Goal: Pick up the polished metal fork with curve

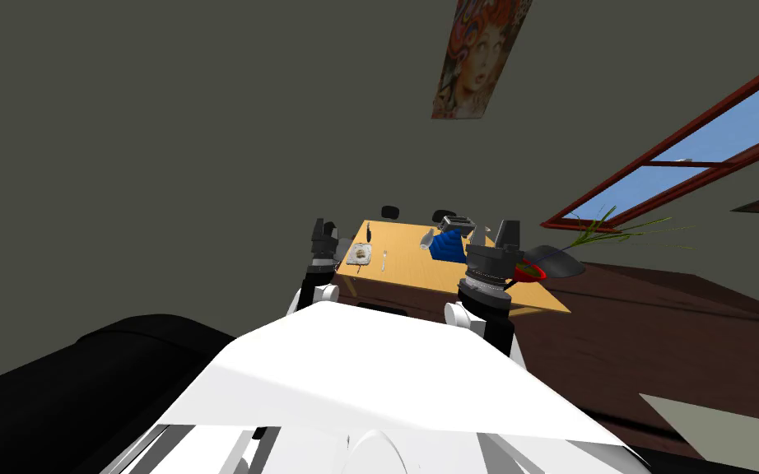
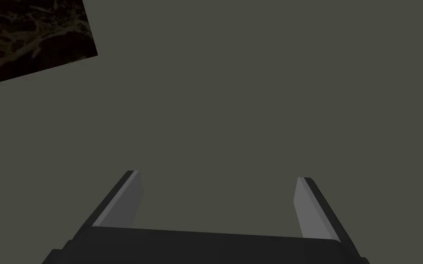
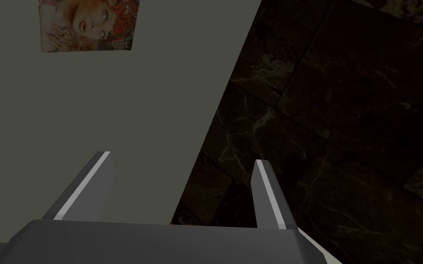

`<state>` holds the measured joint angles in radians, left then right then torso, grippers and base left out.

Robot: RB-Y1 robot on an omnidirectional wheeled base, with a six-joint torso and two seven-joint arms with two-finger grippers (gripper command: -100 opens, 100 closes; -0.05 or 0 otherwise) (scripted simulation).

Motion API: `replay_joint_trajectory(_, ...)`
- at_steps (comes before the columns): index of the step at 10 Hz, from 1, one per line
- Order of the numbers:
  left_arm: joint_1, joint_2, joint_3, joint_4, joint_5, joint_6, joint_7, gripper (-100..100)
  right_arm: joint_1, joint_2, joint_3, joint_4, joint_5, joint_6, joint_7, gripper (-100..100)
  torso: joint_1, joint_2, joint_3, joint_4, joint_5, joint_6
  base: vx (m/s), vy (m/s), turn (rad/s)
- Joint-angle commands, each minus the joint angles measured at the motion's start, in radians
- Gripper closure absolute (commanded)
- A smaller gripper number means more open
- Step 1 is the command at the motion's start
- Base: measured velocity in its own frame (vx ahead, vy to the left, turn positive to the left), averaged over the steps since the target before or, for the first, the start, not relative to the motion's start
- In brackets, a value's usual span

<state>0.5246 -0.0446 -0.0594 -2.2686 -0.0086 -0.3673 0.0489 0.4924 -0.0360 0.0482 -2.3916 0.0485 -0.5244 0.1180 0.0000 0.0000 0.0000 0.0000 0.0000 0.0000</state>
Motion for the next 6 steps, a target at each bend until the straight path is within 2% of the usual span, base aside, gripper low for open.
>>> replay_joint_trajectory(1, 0.005, 0.038, 0.000, 0.008, 0.002, 0.005, -0.002, -100, 0.000, 0.000, 0.000, 0.000, 0.000, 0.000, 0.000, 0, 0.000, 0.000, 0.000, 0.000, 0.000, 0.000, -0.008, 0.004, -0.033)
replay_joint_trajectory(6, 0.038, 0.190, 0.002, 0.068, 0.023, 0.049, -0.015, -100, 0.000, 0.000, 0.000, 0.000, 0.000, 0.000, 0.000, 0, 0.001, 0.002, 0.001, 0.000, 0.000, 0.000, -0.028, 0.010, -0.082)
